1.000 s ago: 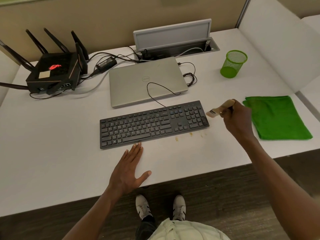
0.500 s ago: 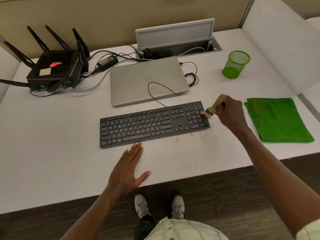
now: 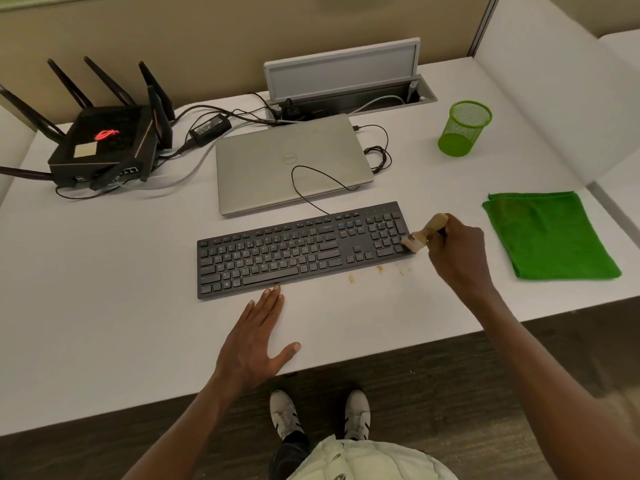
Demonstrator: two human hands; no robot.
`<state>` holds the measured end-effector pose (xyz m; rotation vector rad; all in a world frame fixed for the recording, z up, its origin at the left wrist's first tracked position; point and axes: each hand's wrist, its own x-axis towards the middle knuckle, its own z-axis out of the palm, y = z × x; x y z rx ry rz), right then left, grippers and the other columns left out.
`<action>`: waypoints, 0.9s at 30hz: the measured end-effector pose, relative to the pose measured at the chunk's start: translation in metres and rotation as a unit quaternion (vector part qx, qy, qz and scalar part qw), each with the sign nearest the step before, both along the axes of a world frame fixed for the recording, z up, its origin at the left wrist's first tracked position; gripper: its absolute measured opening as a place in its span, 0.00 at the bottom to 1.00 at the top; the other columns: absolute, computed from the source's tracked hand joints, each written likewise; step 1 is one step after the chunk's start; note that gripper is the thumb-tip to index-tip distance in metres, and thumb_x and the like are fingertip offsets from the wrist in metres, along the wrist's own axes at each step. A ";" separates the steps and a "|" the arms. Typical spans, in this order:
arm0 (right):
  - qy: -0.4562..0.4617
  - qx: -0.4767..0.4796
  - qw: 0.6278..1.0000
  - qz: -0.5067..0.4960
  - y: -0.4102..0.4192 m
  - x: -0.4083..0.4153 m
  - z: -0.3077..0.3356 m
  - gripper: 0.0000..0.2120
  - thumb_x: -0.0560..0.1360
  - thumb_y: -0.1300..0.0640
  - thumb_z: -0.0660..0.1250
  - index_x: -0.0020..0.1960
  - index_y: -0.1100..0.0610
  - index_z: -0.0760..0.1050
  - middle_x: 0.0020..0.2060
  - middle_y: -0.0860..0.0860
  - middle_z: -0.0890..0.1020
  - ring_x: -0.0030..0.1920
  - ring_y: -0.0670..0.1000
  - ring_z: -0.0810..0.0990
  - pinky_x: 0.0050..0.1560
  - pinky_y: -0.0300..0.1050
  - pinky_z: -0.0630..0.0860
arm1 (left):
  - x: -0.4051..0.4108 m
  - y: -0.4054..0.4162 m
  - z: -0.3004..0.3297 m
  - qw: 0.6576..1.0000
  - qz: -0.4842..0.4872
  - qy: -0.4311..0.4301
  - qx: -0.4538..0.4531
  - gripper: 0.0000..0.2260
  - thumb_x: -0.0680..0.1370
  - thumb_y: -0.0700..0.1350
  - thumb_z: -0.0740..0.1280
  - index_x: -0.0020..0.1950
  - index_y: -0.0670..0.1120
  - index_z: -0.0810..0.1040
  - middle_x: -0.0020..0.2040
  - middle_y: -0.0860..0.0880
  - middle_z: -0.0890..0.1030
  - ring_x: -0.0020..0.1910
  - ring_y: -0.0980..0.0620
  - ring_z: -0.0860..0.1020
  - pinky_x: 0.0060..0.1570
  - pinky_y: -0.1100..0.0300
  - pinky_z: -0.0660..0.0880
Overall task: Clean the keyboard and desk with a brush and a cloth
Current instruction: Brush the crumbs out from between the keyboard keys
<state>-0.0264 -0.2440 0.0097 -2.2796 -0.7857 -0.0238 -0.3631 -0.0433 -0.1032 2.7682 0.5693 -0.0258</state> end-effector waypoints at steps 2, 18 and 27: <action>-0.002 -0.010 1.000 0.018 0.005 -0.015 -0.005 0.07 0.76 0.66 0.61 0.43 0.58 0.75 0.32 0.49 0.80 0.29 0.49 0.75 0.32 0.39 0.68 | 0.000 0.000 0.000 1.000 0.000 -0.001 -0.002 0.42 0.80 0.72 0.52 0.84 0.46 0.48 0.84 0.51 0.45 0.83 0.55 0.44 0.80 0.55 0.43; 0.021 0.030 0.997 0.062 0.045 -0.059 0.002 0.12 0.82 0.59 0.60 0.40 0.60 0.72 0.28 0.42 0.74 0.31 0.36 0.77 0.30 0.29 0.65 | 0.000 -0.001 -0.001 1.000 -0.002 -0.012 0.007 0.42 0.80 0.72 0.51 0.84 0.45 0.50 0.84 0.49 0.47 0.83 0.54 0.46 0.80 0.54 0.45; 0.034 0.036 0.998 -0.027 0.041 0.000 0.003 0.08 0.78 0.57 0.61 0.42 0.58 0.75 0.33 0.49 0.81 0.33 0.49 0.80 0.37 0.51 0.78 | 0.000 -0.001 0.000 1.000 0.000 -0.018 0.005 0.41 0.80 0.71 0.52 0.84 0.45 0.51 0.84 0.49 0.48 0.83 0.54 0.46 0.80 0.54 0.45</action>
